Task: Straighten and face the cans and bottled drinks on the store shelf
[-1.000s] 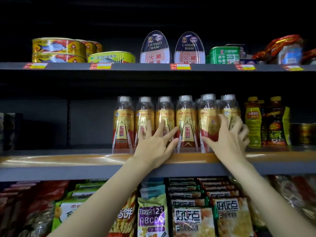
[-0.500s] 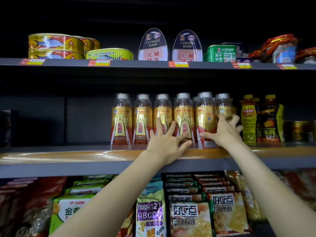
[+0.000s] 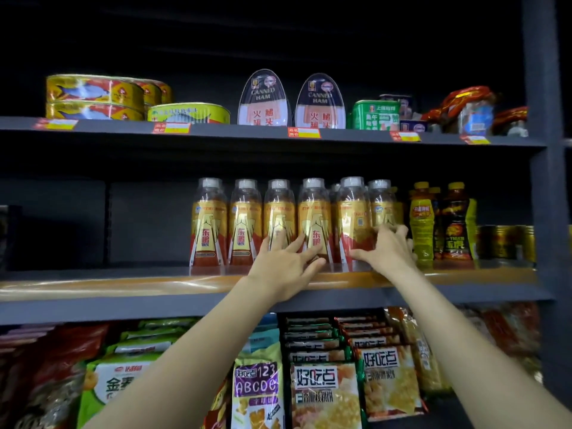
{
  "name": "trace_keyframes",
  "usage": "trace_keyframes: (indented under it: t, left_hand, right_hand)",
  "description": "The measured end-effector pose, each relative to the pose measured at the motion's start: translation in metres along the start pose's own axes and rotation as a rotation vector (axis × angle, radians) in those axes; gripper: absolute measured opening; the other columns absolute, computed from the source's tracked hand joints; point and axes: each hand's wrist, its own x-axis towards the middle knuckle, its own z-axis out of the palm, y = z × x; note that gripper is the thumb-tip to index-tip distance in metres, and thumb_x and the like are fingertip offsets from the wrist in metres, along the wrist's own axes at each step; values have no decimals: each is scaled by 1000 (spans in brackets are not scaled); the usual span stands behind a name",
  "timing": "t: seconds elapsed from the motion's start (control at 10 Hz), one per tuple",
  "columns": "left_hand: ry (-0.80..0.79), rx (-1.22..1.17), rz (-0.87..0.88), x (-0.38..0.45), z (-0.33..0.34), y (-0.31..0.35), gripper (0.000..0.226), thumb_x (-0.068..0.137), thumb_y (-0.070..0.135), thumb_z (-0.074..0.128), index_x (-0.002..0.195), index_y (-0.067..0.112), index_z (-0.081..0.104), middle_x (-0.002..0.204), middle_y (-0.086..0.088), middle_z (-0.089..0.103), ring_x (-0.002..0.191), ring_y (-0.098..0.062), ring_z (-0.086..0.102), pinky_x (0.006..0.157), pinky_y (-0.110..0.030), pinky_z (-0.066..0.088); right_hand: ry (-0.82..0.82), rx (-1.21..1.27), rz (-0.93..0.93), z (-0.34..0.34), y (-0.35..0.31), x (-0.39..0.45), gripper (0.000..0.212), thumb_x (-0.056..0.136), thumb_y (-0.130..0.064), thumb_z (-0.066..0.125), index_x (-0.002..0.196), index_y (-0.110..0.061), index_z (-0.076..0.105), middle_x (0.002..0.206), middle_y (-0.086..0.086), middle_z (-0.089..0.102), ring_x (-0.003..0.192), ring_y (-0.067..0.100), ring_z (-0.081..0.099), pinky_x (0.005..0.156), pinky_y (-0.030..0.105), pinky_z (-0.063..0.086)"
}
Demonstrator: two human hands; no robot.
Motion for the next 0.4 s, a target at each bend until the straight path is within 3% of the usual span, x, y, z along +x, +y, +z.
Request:
trace_keyframes:
  t: [0.3, 0.4]
  left_hand:
    - [-7, -55, -2, -5, -4, 2, 53, 97, 52, 10, 146, 34, 20, 157, 0, 13, 144, -24, 4, 114, -50, 0]
    - [127, -138, 8, -17, -2, -2, 50, 99, 47, 15, 146, 32, 25, 156, 2, 17, 144, -17, 10, 116, -44, 1]
  right_hand:
    - [15, -55, 22, -1, -8, -5, 61, 80, -44, 69, 125, -7, 49, 137, 15, 41, 125, 35, 43, 104, 51, 34]
    - [80, 9, -93, -2, -9, -11, 64, 82, -40, 69, 133, -10, 44, 139, 13, 41, 126, 31, 43, 105, 49, 36]
